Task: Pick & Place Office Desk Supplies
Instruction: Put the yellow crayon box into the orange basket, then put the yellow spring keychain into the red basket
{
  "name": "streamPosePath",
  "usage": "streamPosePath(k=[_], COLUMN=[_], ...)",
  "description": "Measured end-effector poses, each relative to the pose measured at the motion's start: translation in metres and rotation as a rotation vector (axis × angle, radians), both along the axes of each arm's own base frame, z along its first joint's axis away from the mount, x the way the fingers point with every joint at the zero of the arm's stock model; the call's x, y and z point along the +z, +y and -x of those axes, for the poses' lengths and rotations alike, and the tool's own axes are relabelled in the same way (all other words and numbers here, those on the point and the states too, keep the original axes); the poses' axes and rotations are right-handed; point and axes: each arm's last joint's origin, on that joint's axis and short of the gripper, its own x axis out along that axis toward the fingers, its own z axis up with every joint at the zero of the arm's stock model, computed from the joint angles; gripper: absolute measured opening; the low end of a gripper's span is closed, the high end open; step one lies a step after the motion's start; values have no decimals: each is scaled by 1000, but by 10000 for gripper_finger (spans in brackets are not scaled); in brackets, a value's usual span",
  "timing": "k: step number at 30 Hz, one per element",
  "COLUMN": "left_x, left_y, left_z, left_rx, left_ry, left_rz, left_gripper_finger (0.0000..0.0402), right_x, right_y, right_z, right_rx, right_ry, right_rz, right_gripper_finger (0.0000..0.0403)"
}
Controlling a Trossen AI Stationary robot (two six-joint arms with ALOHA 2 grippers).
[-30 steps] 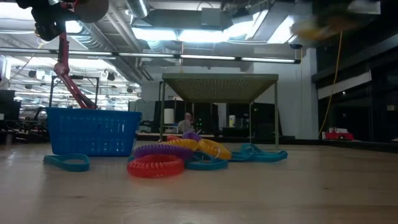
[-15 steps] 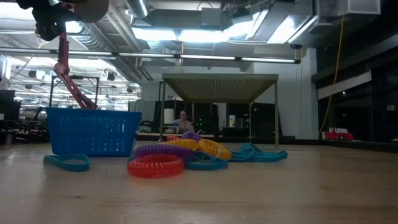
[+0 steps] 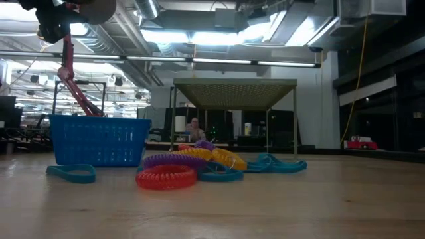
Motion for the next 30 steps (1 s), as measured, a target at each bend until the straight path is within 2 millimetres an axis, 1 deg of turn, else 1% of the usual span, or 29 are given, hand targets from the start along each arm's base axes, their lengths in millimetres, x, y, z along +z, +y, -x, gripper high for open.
streamPosePath(k=[3,5,9,16,19,30], left_x=[0,0,0,0,0,0], left_y=[0,0,0,0,0,0], left_z=[0,0,0,0,0,0], left_rx=[2,5,6,6,8,13], left_ry=[-1,-5,-5,-5,-3,-1], left_rz=[5,13,16,17,17,16], left_gripper_finger=[152,152,152,152,152,152], right_x=[-15,-22,-29,-37,-38,-38], right_y=[-1,-3,-5,-3,-4,-6], right_z=[1,2,4,2,3,6], right_rx=[-3,-5,-1,-13,-13,-10], right_ry=[7,30,44,11,19,60], right_rz=[2,3,2,-33,-22,-7], right_gripper_finger=[39,39,39,44,60,147])
